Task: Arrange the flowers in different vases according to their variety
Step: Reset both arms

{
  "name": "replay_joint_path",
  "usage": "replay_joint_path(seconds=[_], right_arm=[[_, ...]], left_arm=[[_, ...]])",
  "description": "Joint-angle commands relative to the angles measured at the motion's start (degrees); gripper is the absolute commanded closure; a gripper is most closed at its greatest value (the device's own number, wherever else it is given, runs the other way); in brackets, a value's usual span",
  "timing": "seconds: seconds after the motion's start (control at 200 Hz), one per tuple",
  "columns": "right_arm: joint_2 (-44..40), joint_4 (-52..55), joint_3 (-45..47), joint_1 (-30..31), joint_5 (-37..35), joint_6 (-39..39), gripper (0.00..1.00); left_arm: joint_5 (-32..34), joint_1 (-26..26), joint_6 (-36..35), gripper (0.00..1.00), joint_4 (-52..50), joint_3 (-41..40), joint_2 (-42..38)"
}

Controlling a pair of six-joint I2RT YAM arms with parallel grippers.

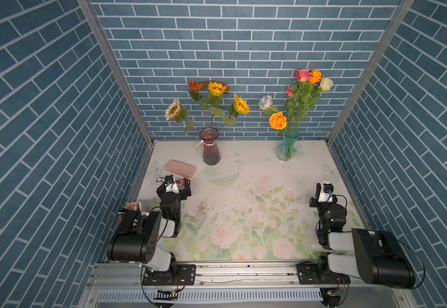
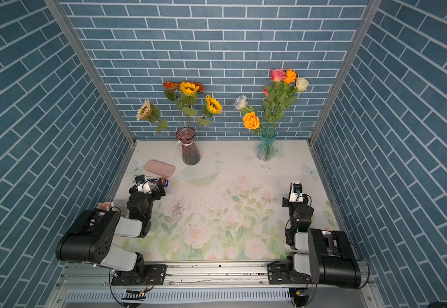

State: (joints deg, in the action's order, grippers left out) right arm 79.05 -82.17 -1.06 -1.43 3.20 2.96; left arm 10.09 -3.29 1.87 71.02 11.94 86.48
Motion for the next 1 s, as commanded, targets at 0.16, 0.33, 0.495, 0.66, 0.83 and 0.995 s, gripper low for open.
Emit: replay_joint_path(seconds=[0.16,0.33,0.495,0.66,0.83,0.995], right_arm=[[8.6,10.2,-12.0,2.2,2.1,-0.2,1.00],[8.9,9.7,-12.0,2.2,2.2,-0.4,1.00],[8.7,9.2,-11.6,3.0,0.2,0.0,0.00],[8.7,9.3,-11.6,3.2,-0.2,0.1,0.00],[8.7,9.4,-11.6,3.1,-0.2,0.0,0.00],[8.6,9.3,-11.6,3.2,-0.2,0.0,0.00]], left_arm=[[-0.8,0.2,-0.7,0.00,1.1,0.4,0.0],[-0.8,0.2,-0.6,0.00,1.2,0.5,0.0],[-0.8,0.2,-0.6,0.00,1.1,0.4,-0.1],[-0.8,0.2,-0.7,0.00,1.1,0.4,-0.1],[-0.8,0.2,-0.7,0.00,1.0,0.5,-0.1],[-0.8,0.3,-0.7,0.00,1.0,0.4,0.0]])
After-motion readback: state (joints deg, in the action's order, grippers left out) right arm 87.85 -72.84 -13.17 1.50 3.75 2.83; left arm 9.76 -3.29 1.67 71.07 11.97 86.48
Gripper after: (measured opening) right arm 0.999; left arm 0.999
